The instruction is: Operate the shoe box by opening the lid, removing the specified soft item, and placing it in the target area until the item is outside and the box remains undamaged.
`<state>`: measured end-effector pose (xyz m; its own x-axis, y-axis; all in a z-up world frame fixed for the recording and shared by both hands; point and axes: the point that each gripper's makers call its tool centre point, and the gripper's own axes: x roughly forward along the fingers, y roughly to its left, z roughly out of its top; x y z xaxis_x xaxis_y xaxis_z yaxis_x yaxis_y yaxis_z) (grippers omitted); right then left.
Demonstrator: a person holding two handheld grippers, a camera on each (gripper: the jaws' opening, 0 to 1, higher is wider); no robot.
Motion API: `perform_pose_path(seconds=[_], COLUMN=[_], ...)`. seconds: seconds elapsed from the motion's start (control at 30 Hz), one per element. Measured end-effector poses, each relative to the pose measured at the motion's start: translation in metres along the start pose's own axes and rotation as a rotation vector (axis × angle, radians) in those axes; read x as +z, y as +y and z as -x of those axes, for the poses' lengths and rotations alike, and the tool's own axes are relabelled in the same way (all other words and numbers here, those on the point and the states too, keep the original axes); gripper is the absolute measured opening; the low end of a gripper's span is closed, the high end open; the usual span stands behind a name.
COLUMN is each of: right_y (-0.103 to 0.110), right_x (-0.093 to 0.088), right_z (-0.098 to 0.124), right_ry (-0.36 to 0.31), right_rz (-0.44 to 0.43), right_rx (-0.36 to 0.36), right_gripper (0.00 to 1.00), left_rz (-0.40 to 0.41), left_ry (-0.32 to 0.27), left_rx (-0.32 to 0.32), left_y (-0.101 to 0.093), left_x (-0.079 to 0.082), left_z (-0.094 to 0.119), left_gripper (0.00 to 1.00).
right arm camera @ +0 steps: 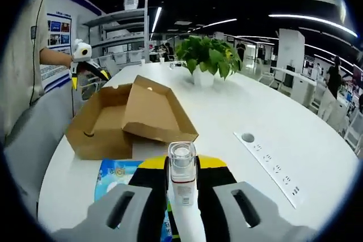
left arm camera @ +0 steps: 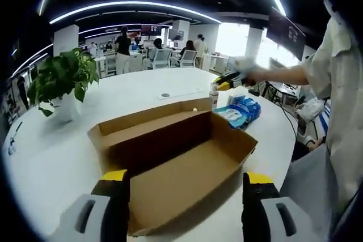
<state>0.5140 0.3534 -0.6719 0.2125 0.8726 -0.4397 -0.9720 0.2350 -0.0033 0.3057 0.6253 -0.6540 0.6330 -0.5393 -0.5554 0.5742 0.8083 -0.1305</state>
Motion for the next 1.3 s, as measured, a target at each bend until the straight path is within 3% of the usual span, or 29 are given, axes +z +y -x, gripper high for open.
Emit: perform_pose_path(seconds=[0.83, 1.1, 1.3], right_y=[0.006, 0.004, 0.001], right_x=[-0.016, -0.015, -0.006], right_z=[0.026, 0.032, 0.042], right_ry=[0.078, 0.079, 0.067], right_rz=[0.018, 0.023, 0.016], right_rx=[-0.010, -0.021, -0.054], right_gripper=[0.16, 0.17, 0.25], left_rz=[-0.013, 0.000, 0.027], left_ry=[0.026, 0.031, 0.034], left_rx=[0.005, 0.031, 0.102], left_y=[-0.002, 0.003, 0.020], left_x=[-0.008, -0.013, -0.017], left_z=[-0.004, 0.000, 0.006], left_gripper=[0.82, 0.81, 0.76])
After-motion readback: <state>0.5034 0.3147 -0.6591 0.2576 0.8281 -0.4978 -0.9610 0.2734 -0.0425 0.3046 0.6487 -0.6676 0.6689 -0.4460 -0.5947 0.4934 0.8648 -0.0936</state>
